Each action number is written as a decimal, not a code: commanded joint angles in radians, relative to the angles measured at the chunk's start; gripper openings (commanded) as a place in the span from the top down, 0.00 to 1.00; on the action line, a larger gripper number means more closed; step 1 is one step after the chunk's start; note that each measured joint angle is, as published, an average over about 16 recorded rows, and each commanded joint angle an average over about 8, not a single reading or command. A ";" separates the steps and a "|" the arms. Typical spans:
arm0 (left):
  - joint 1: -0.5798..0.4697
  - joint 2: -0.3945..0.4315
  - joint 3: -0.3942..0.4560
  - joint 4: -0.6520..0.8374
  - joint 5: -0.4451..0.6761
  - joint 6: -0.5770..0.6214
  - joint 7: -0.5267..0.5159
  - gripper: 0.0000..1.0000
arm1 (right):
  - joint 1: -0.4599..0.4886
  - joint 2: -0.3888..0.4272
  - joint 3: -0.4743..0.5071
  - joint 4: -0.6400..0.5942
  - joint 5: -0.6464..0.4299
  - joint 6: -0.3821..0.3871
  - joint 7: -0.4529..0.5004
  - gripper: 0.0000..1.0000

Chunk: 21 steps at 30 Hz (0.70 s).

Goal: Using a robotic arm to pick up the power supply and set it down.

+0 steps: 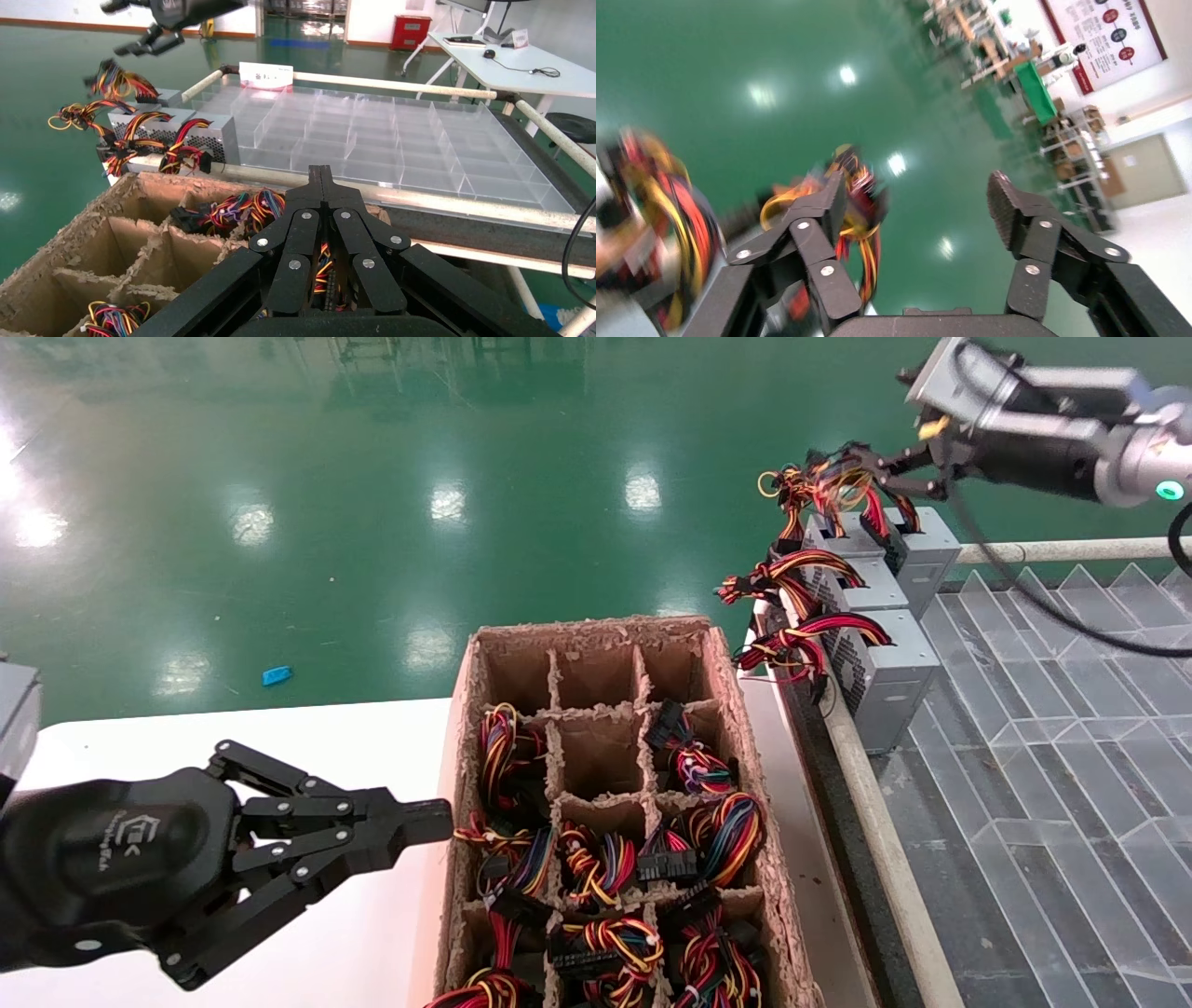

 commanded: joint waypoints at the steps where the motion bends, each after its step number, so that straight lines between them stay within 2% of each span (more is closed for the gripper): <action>1: 0.000 0.000 0.000 0.000 0.000 0.000 0.000 1.00 | 0.003 0.006 0.018 -0.005 0.026 -0.035 0.038 0.00; 11: 0.000 0.000 0.000 0.000 0.000 0.000 0.000 1.00 | -0.016 0.042 0.073 0.028 0.097 -0.146 0.073 0.00; 19: 0.000 0.000 0.000 0.000 0.000 0.000 0.000 1.00 | -0.113 0.088 0.137 0.165 0.113 -0.203 0.172 0.00; 20: 0.000 0.000 0.000 0.000 0.000 0.000 0.000 0.95 | -0.129 0.095 0.147 0.186 0.116 -0.211 0.187 0.00; 21: 0.000 0.000 0.000 0.000 0.000 0.000 0.000 0.83 | -0.144 0.102 0.157 0.208 0.118 -0.219 0.203 0.00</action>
